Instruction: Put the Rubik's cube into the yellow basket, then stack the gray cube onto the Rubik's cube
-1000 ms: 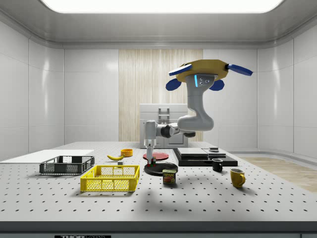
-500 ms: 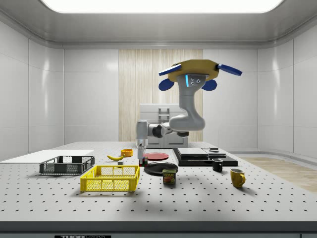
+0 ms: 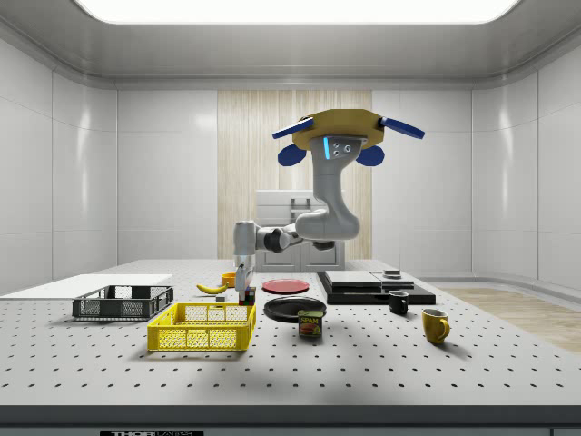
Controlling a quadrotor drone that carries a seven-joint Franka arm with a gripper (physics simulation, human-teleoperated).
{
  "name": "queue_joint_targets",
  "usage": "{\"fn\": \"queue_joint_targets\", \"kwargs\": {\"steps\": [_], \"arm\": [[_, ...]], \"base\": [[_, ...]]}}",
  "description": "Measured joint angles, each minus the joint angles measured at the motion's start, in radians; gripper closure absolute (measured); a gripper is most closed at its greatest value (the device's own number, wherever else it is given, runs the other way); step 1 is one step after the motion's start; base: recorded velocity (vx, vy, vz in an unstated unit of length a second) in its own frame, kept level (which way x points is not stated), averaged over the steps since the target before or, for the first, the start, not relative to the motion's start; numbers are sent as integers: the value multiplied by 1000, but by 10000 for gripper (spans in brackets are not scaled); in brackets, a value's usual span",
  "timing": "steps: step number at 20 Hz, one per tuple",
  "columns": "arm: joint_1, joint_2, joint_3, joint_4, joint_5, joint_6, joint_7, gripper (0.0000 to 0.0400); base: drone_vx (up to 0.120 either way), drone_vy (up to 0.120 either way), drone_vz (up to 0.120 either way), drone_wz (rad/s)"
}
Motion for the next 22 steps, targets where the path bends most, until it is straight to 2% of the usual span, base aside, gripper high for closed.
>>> {"fn": "queue_joint_targets", "kwargs": {"steps": [9,12,16,18,22], "arm": [[-2,-9,1,0,4,9,2,75],[-3,-12,1,1,5,11,2,75],[-3,-16,2,1,6,14,3,75],[-4,-17,2,1,7,16,3,75],[-4,-20,2,1,8,19,3,75]], "base": [[120,0,0,0],[120,-107,0,0],[120,0,0,0],[120,0,-100,0],[10,-30,-120,0]]}}
